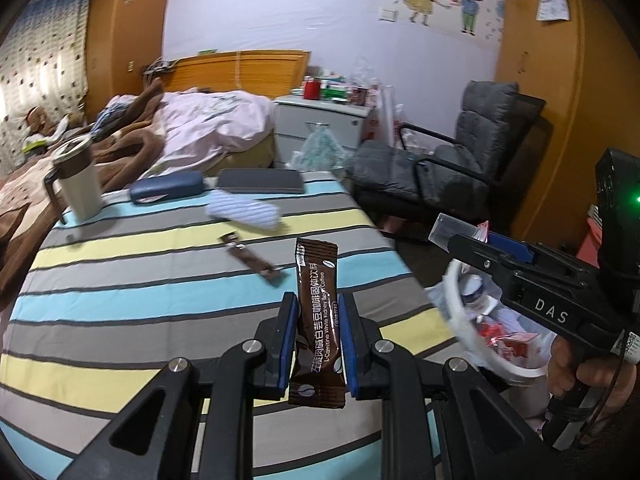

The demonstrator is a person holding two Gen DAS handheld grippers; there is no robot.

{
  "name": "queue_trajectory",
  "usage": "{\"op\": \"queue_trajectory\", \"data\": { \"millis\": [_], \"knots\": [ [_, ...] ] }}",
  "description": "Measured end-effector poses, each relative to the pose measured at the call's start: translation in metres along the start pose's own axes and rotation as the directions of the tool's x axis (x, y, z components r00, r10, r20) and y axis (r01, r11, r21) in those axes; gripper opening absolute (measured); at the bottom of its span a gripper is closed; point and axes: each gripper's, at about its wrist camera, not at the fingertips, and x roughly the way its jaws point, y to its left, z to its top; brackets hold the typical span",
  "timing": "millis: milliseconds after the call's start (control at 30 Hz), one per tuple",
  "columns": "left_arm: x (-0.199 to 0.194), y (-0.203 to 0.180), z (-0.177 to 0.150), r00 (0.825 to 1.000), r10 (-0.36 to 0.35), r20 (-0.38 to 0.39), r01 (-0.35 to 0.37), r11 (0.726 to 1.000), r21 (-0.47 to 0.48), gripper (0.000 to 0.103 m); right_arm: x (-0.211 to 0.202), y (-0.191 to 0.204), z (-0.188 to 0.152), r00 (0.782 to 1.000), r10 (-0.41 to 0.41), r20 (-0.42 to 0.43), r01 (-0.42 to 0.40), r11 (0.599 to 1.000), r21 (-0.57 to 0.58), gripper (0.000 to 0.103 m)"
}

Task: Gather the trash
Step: 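Carry the wrapper and red lid over the white bin and open both tools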

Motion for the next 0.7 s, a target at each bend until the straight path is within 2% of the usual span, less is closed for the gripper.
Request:
{"op": "queue_trajectory", "data": {
  "millis": [367,700],
  "knots": [
    [0.015,-0.069,0.007,0.993,-0.12,-0.021,0.121,0.989,0.086,0.022,-0.036,-0.055,-0.013,0.992,-0.124,0.027,0.121,0.99,0.075,0.044],
    [0.038,-0.127,0.005,0.969,-0.232,-0.085,0.242,0.961,0.132,0.022,-0.044,-0.099,-0.037,0.969,-0.242,-0.041,0.245,0.962,0.12,0.044]
  ]
}}
